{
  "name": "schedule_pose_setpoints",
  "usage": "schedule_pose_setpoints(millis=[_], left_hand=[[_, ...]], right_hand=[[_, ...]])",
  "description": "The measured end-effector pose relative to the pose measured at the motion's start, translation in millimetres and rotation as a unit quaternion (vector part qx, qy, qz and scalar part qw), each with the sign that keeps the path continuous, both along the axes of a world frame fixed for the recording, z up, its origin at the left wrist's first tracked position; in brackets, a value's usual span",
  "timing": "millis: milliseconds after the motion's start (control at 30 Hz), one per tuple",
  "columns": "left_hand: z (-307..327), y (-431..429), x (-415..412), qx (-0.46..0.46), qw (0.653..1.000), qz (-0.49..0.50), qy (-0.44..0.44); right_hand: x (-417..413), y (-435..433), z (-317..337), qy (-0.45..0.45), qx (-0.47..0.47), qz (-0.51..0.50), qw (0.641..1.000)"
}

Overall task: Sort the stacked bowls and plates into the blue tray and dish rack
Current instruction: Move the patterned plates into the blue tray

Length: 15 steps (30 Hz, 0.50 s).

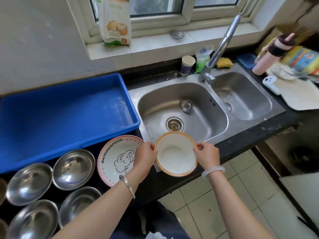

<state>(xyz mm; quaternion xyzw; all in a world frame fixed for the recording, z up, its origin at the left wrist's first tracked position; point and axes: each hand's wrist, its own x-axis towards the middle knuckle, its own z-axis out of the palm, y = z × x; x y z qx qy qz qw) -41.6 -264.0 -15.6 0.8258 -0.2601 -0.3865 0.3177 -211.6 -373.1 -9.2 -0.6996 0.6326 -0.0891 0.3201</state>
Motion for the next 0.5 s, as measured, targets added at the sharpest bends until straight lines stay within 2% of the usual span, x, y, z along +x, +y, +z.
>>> schedule_pose_setpoints(millis=[500], left_hand=[[-10,5,-2,0.007,1.0,-0.013,-0.026]], right_hand=[[-7,7,-20,-0.042,0.023,-0.003,0.999]])
